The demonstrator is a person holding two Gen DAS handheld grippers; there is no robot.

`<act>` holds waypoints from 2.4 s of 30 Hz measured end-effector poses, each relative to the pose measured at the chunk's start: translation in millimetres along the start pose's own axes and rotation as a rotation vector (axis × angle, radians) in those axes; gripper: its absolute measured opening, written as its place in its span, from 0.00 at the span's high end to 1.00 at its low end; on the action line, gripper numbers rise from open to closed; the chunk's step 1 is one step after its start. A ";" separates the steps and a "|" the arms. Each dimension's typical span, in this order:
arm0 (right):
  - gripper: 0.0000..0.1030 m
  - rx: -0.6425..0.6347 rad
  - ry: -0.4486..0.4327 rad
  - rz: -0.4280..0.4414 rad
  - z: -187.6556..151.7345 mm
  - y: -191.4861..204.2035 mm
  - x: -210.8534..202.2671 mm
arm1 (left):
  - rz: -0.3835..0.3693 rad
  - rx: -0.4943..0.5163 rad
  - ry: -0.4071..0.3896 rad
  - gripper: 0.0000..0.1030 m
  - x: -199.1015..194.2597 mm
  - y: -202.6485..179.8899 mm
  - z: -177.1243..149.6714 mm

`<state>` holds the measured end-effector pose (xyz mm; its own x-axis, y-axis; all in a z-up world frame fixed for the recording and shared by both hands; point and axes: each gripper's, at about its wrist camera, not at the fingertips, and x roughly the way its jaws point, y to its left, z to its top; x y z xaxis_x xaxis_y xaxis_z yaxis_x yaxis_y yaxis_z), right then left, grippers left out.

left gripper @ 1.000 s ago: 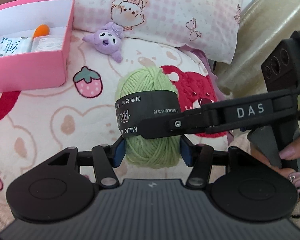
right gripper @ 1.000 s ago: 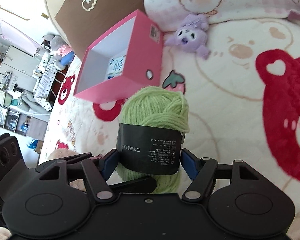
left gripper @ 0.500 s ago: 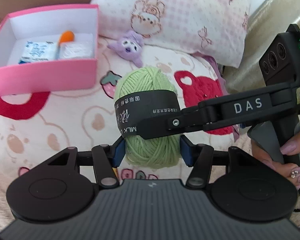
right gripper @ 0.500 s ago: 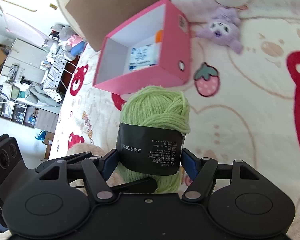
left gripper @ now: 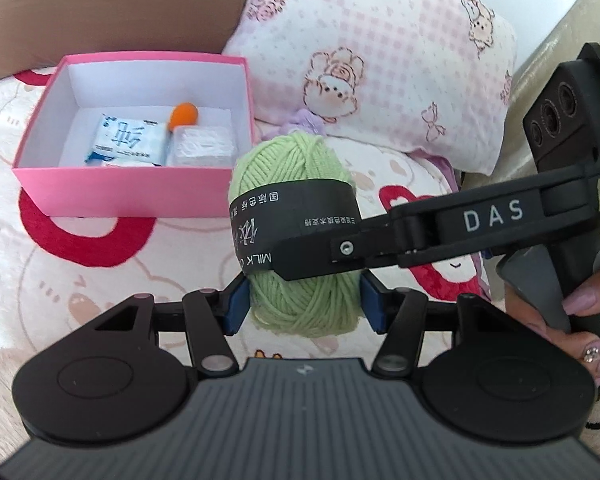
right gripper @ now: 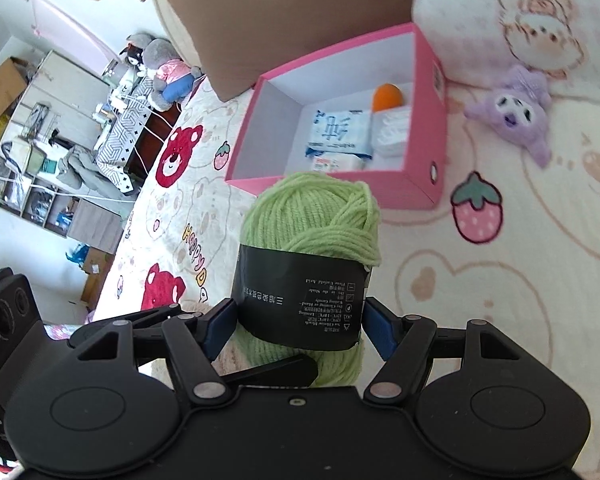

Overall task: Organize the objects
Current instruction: 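Carry the yarn ball with the right tool over the pink box and lower it, then open the right tool to release the yarn ball into the box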

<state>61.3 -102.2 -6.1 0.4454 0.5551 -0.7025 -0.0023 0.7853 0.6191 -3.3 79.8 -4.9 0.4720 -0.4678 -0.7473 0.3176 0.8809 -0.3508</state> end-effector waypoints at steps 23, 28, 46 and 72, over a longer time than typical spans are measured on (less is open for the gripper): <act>0.30 -0.138 -0.035 0.001 88.0 65.0 63.7 | 0.094 -0.053 -0.171 0.45 -13.8 95.4 61.5; 0.32 -0.127 -0.066 0.035 108.1 61.9 79.6 | 0.122 -0.030 -0.208 0.45 -3.3 114.9 79.8; 0.32 -0.083 0.015 -0.046 179.5 31.3 164.4 | 0.270 -0.110 -0.241 0.45 83.5 157.8 122.0; 0.33 -0.042 0.026 -0.131 173.0 -20.1 206.7 | 0.242 -0.141 -0.135 0.45 145.3 175.2 109.7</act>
<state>308.3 -50.7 -103.1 0.4212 0.4532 -0.7857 0.0165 0.8623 0.5062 211.2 158.3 -113.0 0.6281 -0.2406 -0.7400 0.0700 0.9646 -0.2543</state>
